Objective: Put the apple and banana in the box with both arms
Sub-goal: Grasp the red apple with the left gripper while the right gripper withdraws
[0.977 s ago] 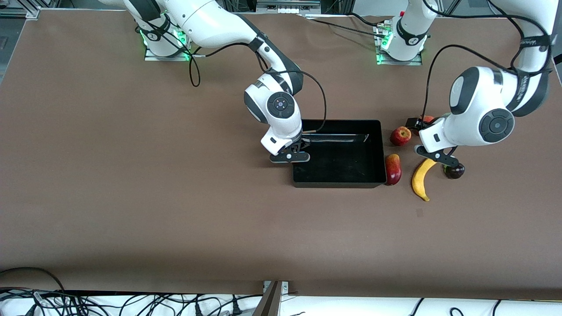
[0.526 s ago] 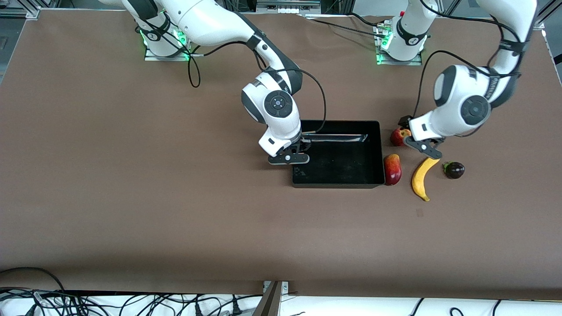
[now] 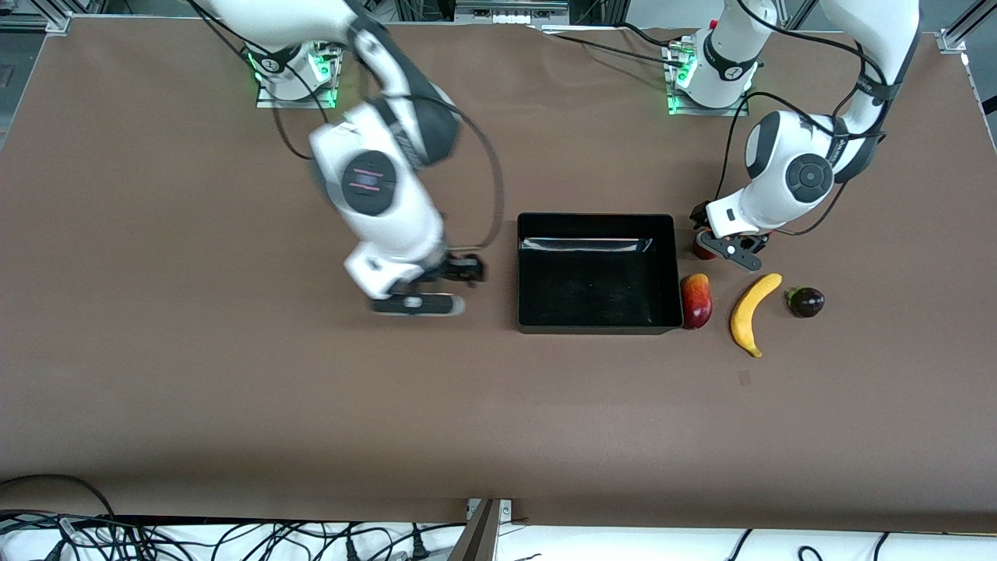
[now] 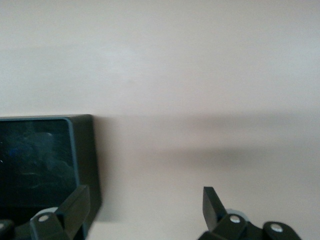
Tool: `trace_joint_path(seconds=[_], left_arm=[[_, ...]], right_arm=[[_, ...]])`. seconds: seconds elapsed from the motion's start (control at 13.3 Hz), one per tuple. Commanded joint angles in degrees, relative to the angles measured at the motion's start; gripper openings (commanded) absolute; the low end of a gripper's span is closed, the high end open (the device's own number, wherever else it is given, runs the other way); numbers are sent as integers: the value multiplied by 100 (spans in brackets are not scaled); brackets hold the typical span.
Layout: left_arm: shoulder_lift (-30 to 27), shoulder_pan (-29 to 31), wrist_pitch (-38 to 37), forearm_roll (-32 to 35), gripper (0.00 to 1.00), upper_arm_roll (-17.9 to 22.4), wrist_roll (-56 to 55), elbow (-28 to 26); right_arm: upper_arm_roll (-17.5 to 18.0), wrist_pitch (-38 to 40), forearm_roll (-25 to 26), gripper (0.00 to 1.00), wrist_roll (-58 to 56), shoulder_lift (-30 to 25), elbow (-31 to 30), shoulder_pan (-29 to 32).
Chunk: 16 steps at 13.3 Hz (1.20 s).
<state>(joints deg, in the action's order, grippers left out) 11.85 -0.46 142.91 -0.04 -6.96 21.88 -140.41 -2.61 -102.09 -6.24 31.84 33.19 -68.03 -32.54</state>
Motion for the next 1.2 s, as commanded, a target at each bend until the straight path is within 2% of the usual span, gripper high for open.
trace_joint_path(seconds=[0.0,0.23,0.38,0.45,0.53,0.6,0.68,0.75,0.83,0.9,0.98,1.05,1.13], left_arm=[[124,-34,114,-4,68,2,88,13],[186,-34,123,101,25,2,141,40],[72,-34,36,101,11,2,150,66],[-59,-25,-26,101,10,2,150,136],[-208,-16,-322,101,10,2,150,232],[-332,-16,-778,101,10,2,124,520],[-376,-25,-1478,101,10,-7,89,967],[-316,-33,-2286,92,10,2,36,1528],[-220,-42,-2868,75,10,-7,-60,2073],[-114,-129,-3318,40,10,-42,-235,2531],[-9,-235,-3592,31,12,-129,-594,2875],[53,-401,-3699,22,12,-252,-1172,3053],[141,-594,-3648,22,12,-375,-1900,3072]], right_arm=[[-352,689,-123,100,-824,-1100,-534,89],[-766,823,-114,100,-1302,-2435,-1708,89],[-794,735,-53,100,-1312,-3192,-2510,89],[-785,760,-35,100,-1329,-3439,-2713,159],[-637,804,-26,100,-1486,-3624,-2863,508],[-209,805,-17,100,-1827,-3739,-2952,1103],[178,857,18,100,-2196,-3749,-2944,1753],[399,875,88,100,-2469,-3741,-2953,2177],[567,884,97,100,-2672,-3732,-2961,2581],[917,884,97,100,-2918,-3714,-2953,3081],[1425,884,97,100,-3112,-3714,-2953,3687],[1761,892,115,100,-3192,-3723,-2935,4050],[1720,884,219,100,-3193,-3714,-2900,4045]])
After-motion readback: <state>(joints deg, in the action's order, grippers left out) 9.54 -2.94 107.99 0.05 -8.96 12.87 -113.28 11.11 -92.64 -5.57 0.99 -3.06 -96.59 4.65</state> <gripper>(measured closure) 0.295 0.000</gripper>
